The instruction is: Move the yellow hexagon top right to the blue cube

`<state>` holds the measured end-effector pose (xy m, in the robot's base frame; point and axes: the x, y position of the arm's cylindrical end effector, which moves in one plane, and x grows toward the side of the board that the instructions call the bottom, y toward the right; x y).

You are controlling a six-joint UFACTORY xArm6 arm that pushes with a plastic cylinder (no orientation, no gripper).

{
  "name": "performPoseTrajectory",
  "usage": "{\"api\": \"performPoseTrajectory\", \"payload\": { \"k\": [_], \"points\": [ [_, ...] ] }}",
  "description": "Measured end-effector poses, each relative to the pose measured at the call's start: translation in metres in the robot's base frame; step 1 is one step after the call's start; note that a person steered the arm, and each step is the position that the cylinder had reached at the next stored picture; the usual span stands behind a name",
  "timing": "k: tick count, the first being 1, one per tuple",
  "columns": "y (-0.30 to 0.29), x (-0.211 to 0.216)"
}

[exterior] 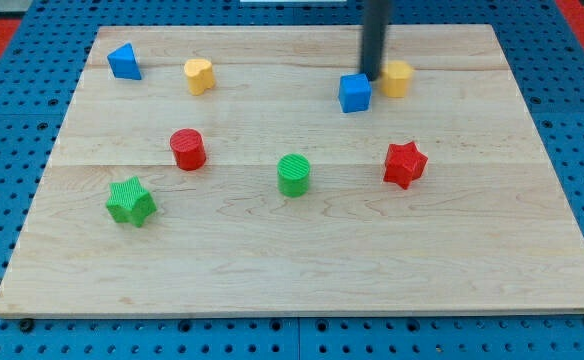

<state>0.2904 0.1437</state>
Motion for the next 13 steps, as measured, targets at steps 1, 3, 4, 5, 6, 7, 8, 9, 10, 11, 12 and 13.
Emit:
{"api": "performPoseTrajectory", "payload": {
  "k": [1,3,4,5,6,7,8,9,10,11,12,13],
  "points": [
    [0.054,-0.023],
    [0.010,0.072],
    [0.032,0.058],
    [0.098,0.064],
    [0.041,0.150],
    [-0.026,0.040],
    [-0.011,-0.034],
    [0.057,-0.011],
    [0.137,0.022],
    [0.119,0.107],
    [0.099,0.129],
    [0.017,0.113]
  ]
}}
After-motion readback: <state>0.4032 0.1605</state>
